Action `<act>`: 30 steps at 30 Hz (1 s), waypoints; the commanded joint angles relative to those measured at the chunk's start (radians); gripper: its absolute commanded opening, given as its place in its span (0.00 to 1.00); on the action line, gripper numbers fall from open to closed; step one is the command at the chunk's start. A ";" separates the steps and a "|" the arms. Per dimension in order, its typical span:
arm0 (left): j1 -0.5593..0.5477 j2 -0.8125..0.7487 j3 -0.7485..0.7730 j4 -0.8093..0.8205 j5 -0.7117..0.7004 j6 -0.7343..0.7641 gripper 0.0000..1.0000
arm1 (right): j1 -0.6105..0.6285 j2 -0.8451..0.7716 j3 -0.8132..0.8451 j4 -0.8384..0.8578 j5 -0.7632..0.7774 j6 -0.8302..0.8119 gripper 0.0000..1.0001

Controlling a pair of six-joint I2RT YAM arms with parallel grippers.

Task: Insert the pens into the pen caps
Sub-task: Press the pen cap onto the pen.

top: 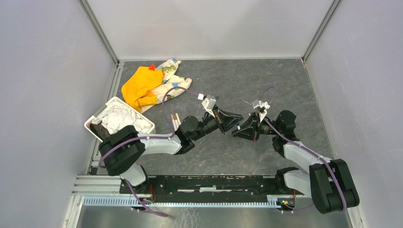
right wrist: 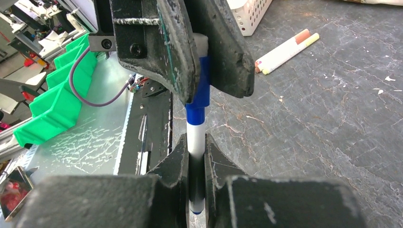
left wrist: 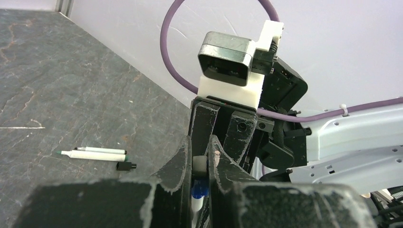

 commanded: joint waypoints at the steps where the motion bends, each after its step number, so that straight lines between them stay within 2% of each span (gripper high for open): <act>1: -0.095 0.009 -0.063 -0.279 0.248 -0.084 0.05 | 0.004 -0.040 0.142 0.033 0.176 -0.125 0.00; 6: -0.042 -0.025 -0.043 -0.217 0.153 -0.123 0.11 | 0.005 -0.037 0.145 -0.010 0.162 -0.153 0.00; 12: 0.024 -0.039 -0.017 -0.088 0.081 -0.183 0.34 | 0.017 -0.014 0.154 -0.031 0.150 -0.165 0.00; 16: 0.070 -0.076 -0.030 -0.045 0.032 -0.207 0.47 | 0.025 -0.008 0.166 -0.072 0.147 -0.196 0.00; 20: 0.088 -0.141 -0.071 -0.030 0.015 -0.169 0.63 | 0.026 -0.003 0.173 -0.093 0.143 -0.210 0.00; 22: 0.090 -0.182 -0.096 -0.038 0.024 -0.129 0.68 | 0.026 -0.001 0.176 -0.099 0.139 -0.210 0.00; 25: 0.090 -0.241 -0.137 -0.036 0.034 -0.073 0.74 | 0.027 0.010 0.182 -0.099 0.125 -0.202 0.00; 30: 0.090 -0.275 -0.139 -0.028 0.068 -0.007 0.77 | 0.043 0.046 0.187 -0.069 0.095 -0.160 0.00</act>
